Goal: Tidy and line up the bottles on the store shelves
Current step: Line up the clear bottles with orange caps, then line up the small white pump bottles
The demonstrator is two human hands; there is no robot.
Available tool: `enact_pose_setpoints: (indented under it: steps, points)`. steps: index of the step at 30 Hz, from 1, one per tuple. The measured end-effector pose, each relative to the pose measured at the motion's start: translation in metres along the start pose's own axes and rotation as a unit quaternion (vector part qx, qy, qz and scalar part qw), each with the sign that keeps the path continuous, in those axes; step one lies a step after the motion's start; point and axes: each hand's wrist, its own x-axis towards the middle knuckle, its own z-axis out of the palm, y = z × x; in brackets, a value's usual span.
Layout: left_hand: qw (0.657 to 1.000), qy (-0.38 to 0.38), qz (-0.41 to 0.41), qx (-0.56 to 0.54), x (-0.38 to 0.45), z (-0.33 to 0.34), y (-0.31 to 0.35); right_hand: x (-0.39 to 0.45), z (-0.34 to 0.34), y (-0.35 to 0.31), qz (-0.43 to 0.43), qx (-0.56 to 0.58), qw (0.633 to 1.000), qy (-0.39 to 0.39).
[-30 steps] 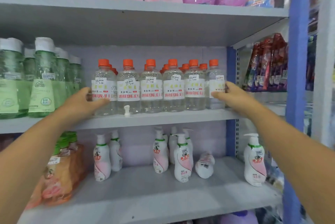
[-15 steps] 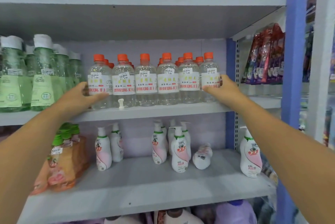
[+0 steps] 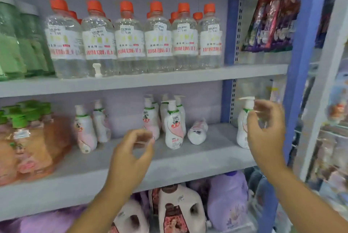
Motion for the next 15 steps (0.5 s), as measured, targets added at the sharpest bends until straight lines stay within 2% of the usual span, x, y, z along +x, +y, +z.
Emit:
enact_pose_setpoints:
  steps: [2, 5, 7, 10, 13, 15]
  points:
    - [0.997, -0.068, -0.027, -0.029, 0.009, 0.036, -0.015, -0.010, -0.002, 0.050, 0.097, -0.049, 0.994, 0.019]
    - [0.987, -0.158, -0.016, -0.027, 0.029, 0.089, -0.019, -0.001, 0.008, 0.098, 0.188, -0.147, 0.970, -0.051]
    - [0.980, -0.200, 0.004, 0.012, 0.046, 0.127, -0.025, 0.006, 0.022, 0.117, 0.214, -0.177, 0.957, -0.084]
    - [0.964, -0.244, 0.019, 0.103, 0.078, 0.187, -0.038, 0.008, 0.039, 0.137, 0.205, -0.189, 0.957, -0.081]
    - [0.914, -0.293, -0.005, 0.281, 0.109, 0.235, -0.041, 0.006, 0.043, 0.153, 0.209, -0.238, 0.946, -0.069]
    - [0.890, -0.305, -0.011, 0.339, 0.119, 0.252, -0.041, 0.007, 0.044, 0.157, 0.213, -0.260, 0.938, -0.080]
